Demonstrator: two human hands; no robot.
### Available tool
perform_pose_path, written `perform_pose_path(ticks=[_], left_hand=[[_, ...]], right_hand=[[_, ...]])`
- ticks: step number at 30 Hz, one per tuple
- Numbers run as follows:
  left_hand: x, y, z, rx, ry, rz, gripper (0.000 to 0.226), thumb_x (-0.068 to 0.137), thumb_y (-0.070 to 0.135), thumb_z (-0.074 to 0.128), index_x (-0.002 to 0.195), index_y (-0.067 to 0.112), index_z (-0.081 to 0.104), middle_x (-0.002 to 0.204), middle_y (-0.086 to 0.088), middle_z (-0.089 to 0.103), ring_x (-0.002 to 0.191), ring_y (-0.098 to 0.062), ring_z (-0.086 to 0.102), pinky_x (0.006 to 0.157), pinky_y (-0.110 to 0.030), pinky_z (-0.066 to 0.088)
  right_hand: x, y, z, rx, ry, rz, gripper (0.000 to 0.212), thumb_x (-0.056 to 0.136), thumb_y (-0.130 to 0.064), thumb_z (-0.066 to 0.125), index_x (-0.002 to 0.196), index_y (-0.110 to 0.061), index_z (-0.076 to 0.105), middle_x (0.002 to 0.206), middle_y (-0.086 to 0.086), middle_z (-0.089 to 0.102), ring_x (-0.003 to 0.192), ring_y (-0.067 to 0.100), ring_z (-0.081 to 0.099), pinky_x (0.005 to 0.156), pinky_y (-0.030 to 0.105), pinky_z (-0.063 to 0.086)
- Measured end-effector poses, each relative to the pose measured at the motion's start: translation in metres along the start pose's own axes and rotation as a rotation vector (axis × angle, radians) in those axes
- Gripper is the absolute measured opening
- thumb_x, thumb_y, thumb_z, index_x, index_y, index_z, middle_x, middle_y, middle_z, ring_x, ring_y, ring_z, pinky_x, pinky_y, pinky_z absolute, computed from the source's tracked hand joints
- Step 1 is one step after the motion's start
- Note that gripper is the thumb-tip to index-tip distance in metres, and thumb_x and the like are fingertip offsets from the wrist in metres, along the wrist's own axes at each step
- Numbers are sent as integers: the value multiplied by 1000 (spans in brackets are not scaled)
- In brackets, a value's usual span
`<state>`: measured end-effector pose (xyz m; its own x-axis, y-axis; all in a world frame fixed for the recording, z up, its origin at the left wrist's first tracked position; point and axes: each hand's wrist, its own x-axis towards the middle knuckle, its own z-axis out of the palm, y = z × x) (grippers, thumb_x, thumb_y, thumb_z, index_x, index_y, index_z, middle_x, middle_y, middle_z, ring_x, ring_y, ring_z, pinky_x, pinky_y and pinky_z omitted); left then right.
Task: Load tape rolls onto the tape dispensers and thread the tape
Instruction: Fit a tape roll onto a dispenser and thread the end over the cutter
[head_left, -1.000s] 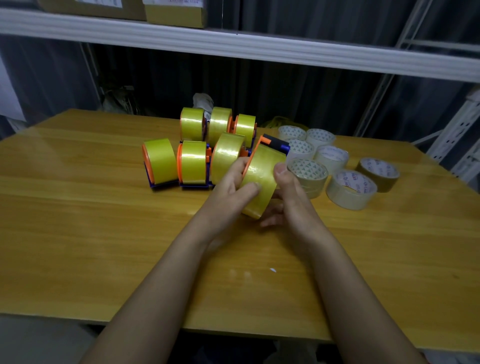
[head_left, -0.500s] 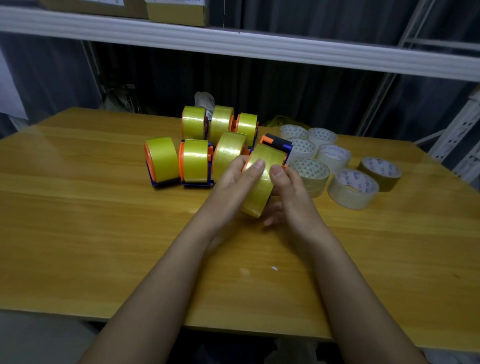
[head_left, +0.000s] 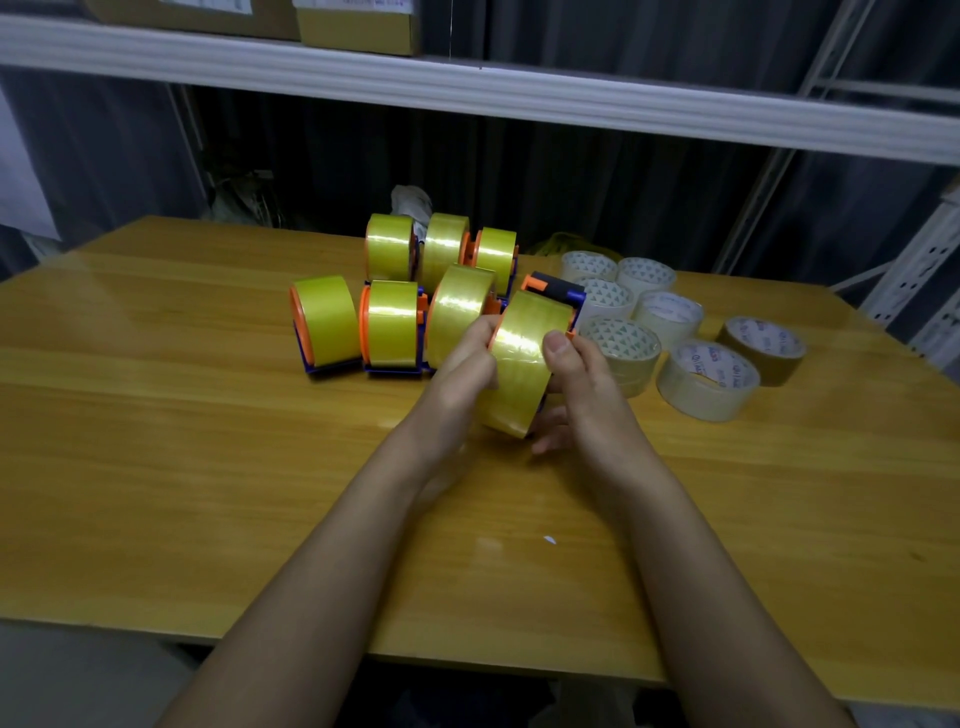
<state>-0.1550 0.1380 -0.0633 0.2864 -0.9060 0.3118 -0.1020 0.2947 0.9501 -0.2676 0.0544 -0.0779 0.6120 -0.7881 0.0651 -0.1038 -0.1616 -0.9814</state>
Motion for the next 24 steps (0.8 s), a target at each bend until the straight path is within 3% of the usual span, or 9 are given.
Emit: perform_pose_path(ticks=[4,8,10,13,15,17,20,22,24], left_hand=[[-5,-2,0,-61,26,-39,36,74,17,35,105,25,51,82,22,69,83,8,63,67,-12,50],[11,-2,-5,10,10,-126,46,82,8,57,126,13,44,82,13,51,101,4,62,53,0,40],[11,-7,-7,50,19,-110,52,84,16,53,133,3,42,93,3,57,99,2,63,67,-5,47],[-2,-8,-4,-41,56,-139,58,84,38,45,134,9,46,126,-8,58,118,-17,55,98,-32,46],[5,-4,-6,59,56,-149,56,79,30,43,130,7,47,112,-6,61,115,-23,56,86,-20,49],[16,-11,-17,173,-7,-181,77,60,19,47,132,-5,41,94,1,54,118,-33,50,65,-1,41],[26,-17,-22,205,-25,-167,91,51,13,47,137,-12,30,108,-10,50,107,-25,51,64,-2,42],[26,-11,-12,114,61,-195,65,68,16,53,130,1,44,97,3,59,83,-5,62,67,-12,49],[15,-9,-1,18,66,-142,37,73,12,39,108,18,52,85,13,64,81,5,61,62,-10,48]], right_hand=[[-1,-1,0,14,-3,3,96,59,-83,47,137,-27,41,110,5,64,76,21,71,50,28,51],[0,0,0,23,-13,16,97,58,-83,47,137,-28,41,113,7,63,78,21,71,49,27,51],[0,0,0,26,-17,17,98,58,-84,47,138,-28,41,115,7,62,80,22,71,50,27,51],[0,0,0,25,-18,11,96,57,-83,47,136,-28,41,110,4,63,76,18,71,50,27,51],[-1,-1,0,27,-16,10,95,58,-82,47,136,-28,42,109,4,63,75,18,71,50,27,51],[-1,-1,0,24,-16,14,90,64,-80,49,136,-28,41,110,4,63,75,18,71,50,27,51],[-1,-1,-1,8,-11,8,82,70,-74,48,137,-27,40,107,3,63,75,18,71,51,27,52],[-1,0,-1,-8,-6,0,89,65,-79,49,137,-28,40,106,3,64,75,18,71,50,27,52],[0,0,0,-3,-5,-5,95,59,-82,47,137,-28,40,107,4,64,75,19,71,50,28,52]])
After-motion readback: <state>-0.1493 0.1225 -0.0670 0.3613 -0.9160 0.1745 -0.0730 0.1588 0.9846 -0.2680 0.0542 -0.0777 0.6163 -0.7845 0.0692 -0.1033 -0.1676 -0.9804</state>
